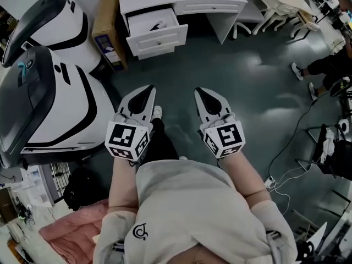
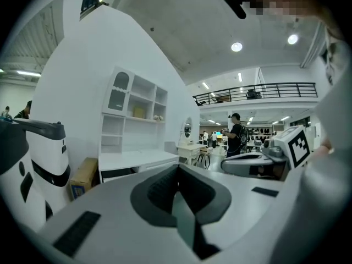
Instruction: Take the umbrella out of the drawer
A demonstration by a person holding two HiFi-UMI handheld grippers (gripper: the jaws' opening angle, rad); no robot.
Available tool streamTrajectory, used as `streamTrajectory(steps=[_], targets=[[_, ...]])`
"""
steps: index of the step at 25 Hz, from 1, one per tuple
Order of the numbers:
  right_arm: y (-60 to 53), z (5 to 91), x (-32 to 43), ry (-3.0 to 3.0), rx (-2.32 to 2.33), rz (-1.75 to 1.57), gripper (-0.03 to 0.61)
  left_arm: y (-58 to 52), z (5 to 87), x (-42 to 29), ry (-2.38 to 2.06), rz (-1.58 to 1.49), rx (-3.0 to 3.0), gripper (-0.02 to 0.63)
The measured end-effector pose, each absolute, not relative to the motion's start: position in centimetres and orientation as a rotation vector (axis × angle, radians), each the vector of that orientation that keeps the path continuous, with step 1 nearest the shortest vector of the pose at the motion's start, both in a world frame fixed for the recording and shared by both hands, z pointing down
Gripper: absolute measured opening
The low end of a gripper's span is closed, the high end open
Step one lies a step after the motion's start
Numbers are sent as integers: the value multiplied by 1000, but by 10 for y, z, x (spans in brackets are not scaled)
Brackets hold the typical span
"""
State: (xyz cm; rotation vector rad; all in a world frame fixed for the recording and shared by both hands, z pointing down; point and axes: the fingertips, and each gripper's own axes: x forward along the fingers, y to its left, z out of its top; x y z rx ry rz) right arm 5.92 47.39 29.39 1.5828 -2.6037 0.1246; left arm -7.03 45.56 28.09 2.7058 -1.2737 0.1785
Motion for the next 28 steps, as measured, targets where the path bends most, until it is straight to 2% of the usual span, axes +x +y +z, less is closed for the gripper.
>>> streamTrajectory(steps=[4,8,16,28], targets=[[409,294,54,-2586,1613,135,5,388,282,-73,-1232,178,2739,12],[332,294,34,-2591,1591,161,5,310,274,-87,-1149,54,2732,12],[189,285,-5,-2579,1597,133,5,152,279,-122,-1092,191,2784,12],[69,307,-2,-2569,1544,213,5,27,319,-124,-1122,233,2660,12]])
